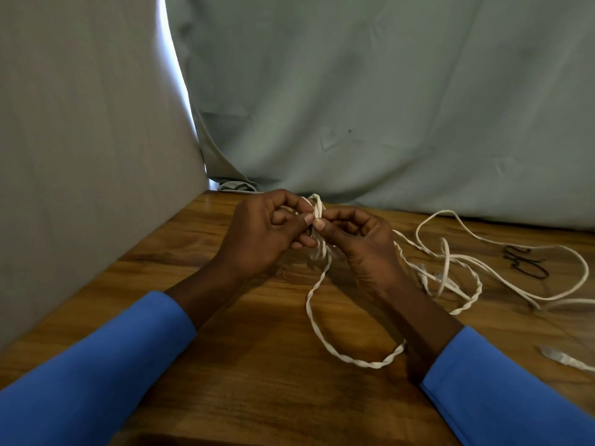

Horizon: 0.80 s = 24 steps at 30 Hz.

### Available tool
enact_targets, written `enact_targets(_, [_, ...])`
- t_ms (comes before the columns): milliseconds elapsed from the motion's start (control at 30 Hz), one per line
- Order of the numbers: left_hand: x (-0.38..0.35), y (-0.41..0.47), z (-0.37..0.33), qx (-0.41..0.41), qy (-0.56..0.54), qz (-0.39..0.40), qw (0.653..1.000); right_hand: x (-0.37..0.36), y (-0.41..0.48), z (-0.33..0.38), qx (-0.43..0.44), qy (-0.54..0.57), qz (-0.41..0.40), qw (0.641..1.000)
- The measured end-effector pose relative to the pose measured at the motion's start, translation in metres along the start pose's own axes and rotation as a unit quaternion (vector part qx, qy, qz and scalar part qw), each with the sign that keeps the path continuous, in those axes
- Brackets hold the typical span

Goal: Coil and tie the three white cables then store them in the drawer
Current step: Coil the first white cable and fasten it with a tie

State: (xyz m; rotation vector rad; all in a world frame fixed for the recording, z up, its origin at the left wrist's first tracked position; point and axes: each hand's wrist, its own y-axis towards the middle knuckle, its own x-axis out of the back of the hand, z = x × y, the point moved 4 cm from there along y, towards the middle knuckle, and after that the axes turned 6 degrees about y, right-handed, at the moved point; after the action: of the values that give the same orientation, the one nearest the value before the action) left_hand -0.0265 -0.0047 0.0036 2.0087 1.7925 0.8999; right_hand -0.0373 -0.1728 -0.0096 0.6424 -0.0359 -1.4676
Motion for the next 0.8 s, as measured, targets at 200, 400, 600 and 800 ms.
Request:
enact_targets(200, [-0.0009, 0.0026, -0.0043, 0.019, -0.018, 0.012, 1.000, 0.0031, 0.0036, 0.0060, 0.066, -0.068, -0.009, 0.995])
enact_targets(400, [-0.0038, 0.0043, 0.0004, 0.036, 0.023, 0.043, 0.998, 0.0041, 0.0045, 0.0077, 0.094, -0.132, 0.011, 0.987])
enact_targets(600, [-0.0096, -0.0006, 0.0020, -0.007, 0.068, -0.009, 0.998, 0.0003, 0.0034, 0.0040, 0.093, -0.132, -0.005, 0.987])
enact_targets(800, [-0.0083, -0.0042, 0.0003, 0.000, -0.003, -0.038, 0.999, 0.0036, 0.0051, 0.0063, 0.125, -0.160, -0.026, 0.979])
